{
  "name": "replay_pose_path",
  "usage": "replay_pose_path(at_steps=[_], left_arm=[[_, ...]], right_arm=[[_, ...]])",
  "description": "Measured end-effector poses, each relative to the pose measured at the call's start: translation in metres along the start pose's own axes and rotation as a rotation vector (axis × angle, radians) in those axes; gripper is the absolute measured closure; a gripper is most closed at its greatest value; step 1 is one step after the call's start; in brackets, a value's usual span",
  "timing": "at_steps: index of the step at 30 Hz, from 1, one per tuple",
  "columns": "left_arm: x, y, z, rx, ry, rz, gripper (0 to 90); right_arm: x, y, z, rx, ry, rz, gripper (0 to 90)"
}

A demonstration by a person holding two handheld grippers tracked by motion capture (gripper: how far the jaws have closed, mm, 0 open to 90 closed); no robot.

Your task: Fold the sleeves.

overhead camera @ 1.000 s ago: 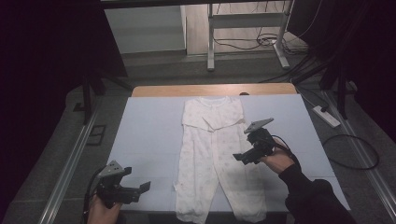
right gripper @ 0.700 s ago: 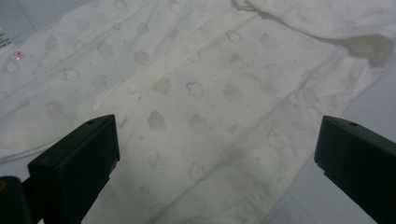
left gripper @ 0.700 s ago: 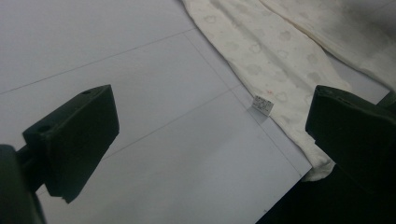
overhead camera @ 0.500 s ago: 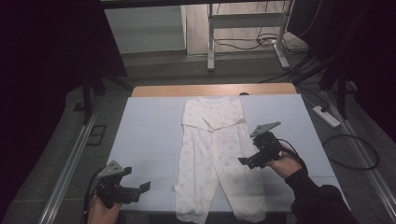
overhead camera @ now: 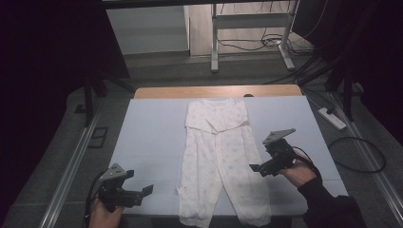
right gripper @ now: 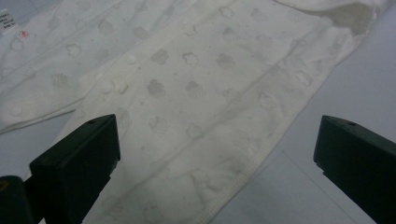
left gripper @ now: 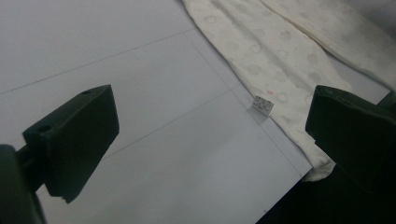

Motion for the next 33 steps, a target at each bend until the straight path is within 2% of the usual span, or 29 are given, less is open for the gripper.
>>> replay_pose_path(at_steps=[33], left_arm=[[0.000,0.000,0.000,-0.004,-0.001,-0.003,2.3]], right_arm=[[-0.043,0.050,-0.014,0.101,0.051,-0.052,0.0]])
Point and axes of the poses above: each handheld gripper's, and its own axes: x roughly forward along the jaws, y roughly out of its underside, z roughly to its left, the point moved 8 cm from there along x, roughly forward along the jaws, and after that the axes turned 14 degrees about x, right-handed, at the moved point
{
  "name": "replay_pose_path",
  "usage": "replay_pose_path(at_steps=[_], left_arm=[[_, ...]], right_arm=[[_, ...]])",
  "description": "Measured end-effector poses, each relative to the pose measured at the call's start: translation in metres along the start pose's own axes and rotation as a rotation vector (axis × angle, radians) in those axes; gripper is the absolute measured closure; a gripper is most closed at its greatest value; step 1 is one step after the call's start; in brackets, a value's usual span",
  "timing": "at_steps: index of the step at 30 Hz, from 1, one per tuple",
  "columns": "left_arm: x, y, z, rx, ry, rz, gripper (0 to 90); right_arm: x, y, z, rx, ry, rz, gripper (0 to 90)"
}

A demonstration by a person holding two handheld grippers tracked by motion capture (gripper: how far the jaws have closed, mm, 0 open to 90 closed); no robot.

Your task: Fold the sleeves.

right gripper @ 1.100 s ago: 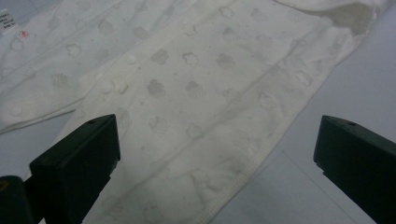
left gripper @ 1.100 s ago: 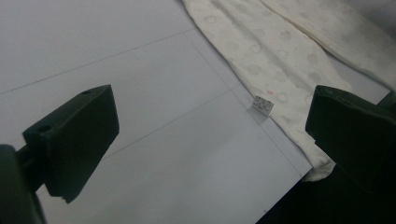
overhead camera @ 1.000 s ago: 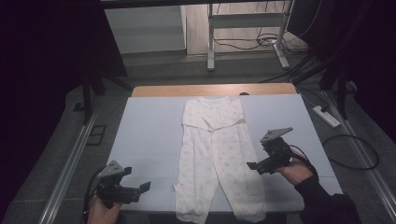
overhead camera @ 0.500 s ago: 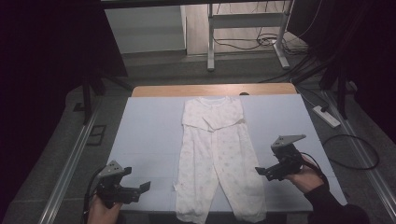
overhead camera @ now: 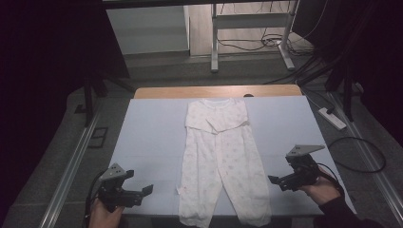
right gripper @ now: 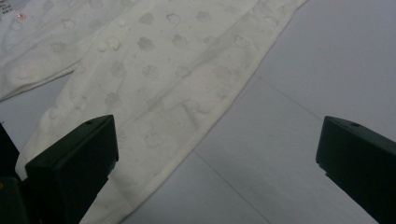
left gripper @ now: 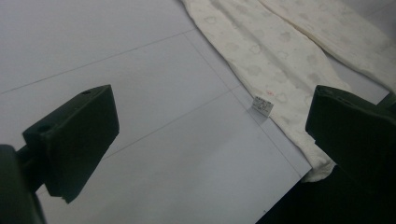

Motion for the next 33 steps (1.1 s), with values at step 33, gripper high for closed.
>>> replay_pose_path(at_steps=[33], left_arm=[[-0.001,0.000,0.001,-0.019,0.006,-0.013,1.8]], right_arm=[[-0.038,0.034,-0.016,0.149,0.154,-0.099,0.0]])
Point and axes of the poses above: each handheld gripper's, and its own axes: x roughly forward along the jaws, y roughly out of its underside, z roughly to its left, the point moved 8 cm from there along x, roughly forward along the jaws, and after that the axes turned 14 degrees about x, right-handed, at the moved point
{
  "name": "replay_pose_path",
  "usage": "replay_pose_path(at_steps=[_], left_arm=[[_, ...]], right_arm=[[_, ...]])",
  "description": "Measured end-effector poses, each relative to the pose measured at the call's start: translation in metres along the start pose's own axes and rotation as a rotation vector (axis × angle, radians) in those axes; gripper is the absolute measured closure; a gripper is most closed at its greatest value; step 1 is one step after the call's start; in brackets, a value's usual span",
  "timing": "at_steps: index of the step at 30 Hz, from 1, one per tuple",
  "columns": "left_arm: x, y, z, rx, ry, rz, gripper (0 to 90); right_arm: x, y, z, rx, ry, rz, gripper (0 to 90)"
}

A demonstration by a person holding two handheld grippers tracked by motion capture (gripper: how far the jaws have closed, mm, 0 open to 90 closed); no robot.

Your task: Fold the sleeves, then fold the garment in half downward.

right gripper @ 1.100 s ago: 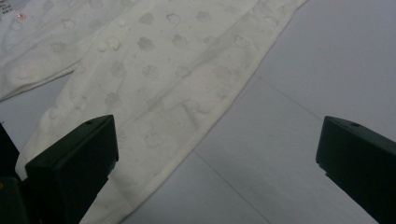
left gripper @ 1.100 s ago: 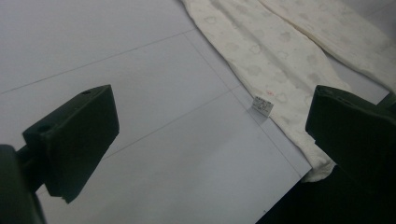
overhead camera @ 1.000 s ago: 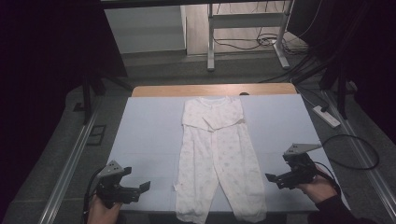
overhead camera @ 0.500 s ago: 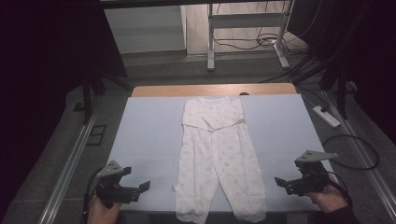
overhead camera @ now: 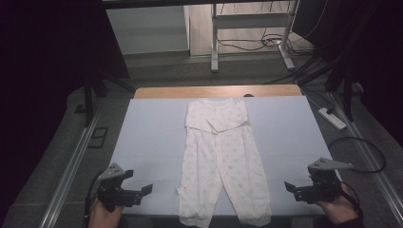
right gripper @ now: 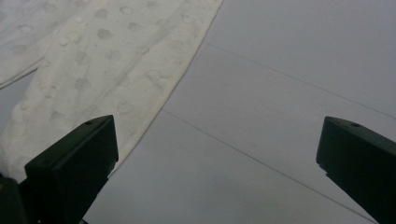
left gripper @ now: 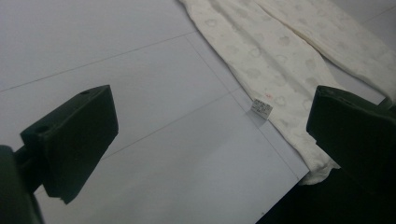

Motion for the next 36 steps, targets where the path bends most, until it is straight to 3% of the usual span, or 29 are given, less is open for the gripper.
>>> replay_pose_path(at_steps=[16,28,36], left_arm=[[0.0012,-0.0007,-0.0003,0.005,0.007,0.008,0.5],[0.0027,-0.0049,0.0031,0.030,-0.023,0.000,0.0],[0.0079,-0.0082,0.0035,0.047,-0.011,0.007,0.0]], right_arm=[[0.0037,0.0022,0.0015,-0.039,0.048,0.029,0.0],[0.0035,0.0015,0.0027,-0.038,0.032,0.031,0.0],[0.0030,-0.0023,0.0064,-0.062,0.005,0.014,0.0]])
Point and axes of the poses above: each handheld gripper's, and its own axes: x roughly forward along the jaws, y roughly out of its underside, z roughly to its left, the point moved 8 cm from there along x, roughly forward along the jaws, and after that the axes turned 14 degrees about x, right-handed, at the moved point
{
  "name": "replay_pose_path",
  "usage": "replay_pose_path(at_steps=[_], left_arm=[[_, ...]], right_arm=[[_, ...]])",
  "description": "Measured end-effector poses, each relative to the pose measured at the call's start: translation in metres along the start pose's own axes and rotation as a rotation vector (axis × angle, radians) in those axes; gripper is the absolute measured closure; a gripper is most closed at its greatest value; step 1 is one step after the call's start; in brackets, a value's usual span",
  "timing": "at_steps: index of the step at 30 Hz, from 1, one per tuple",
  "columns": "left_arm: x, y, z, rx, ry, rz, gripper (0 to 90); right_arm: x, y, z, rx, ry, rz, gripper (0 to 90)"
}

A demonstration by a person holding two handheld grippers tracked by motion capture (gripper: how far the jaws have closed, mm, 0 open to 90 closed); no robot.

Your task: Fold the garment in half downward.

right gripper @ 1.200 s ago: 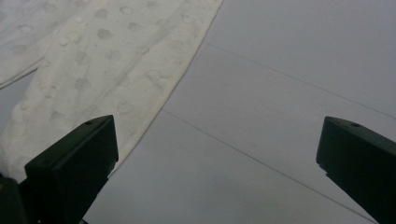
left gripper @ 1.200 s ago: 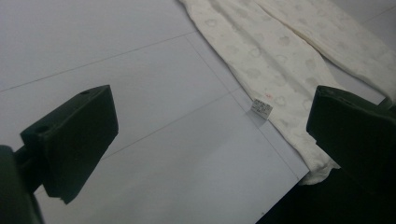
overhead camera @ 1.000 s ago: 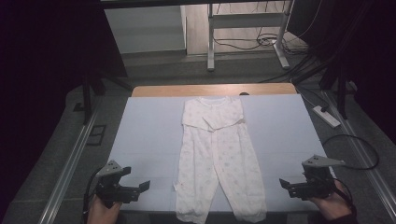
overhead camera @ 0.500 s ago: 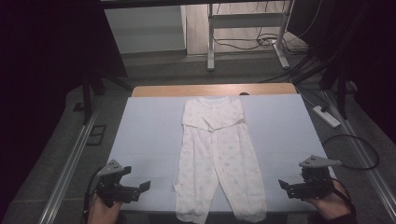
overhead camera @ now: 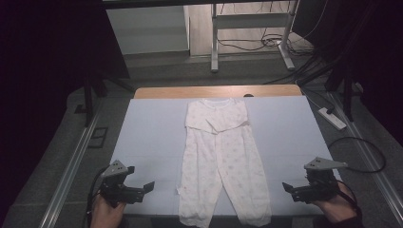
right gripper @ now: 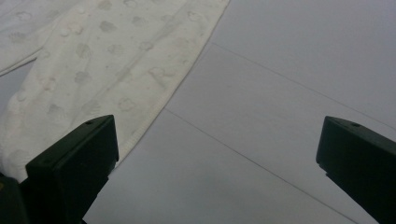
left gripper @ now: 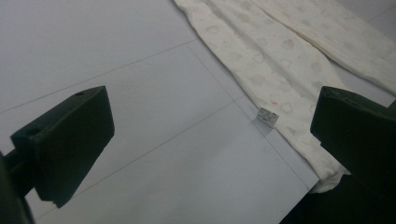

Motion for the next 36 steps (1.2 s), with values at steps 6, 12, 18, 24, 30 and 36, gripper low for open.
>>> replay_pose_path(at_steps=[6,12,18,24,30,36], left_arm=[[0.005,-0.004,0.002,0.032,0.007,-0.001,0.0],[0.009,-0.010,0.005,0.032,0.017,-0.013,0.0],[0.014,-0.017,0.008,0.035,0.023,-0.018,0.0],[0.021,-0.022,0.010,0.052,0.028,-0.010,0.0],[0.026,-0.027,0.013,0.056,0.022,0.006,0.0],[0.032,-0.035,0.015,0.044,0.039,0.005,0.0]], right_arm=[[0.000,-0.005,0.002,-0.015,-0.017,-0.014,0.0],[0.000,-0.011,0.004,-0.012,-0.032,-0.032,0.0],[0.002,-0.017,0.005,-0.008,-0.044,-0.036,0.0],[0.007,-0.020,0.008,-0.008,-0.076,-0.021,0.0],[0.008,-0.024,0.010,0.010,-0.103,-0.018,0.0],[0.012,-0.028,0.012,-0.002,-0.106,-0.012,0.0]])
Point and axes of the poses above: each handheld gripper's, and its own axes: x roughly forward along the jaws, y roughly out of its underside, z roughly to its left, the point moved 8 cm from there along x, roughly forward along the jaws, and after that the axes turned 14 degrees about x, right-handed, at the moved point
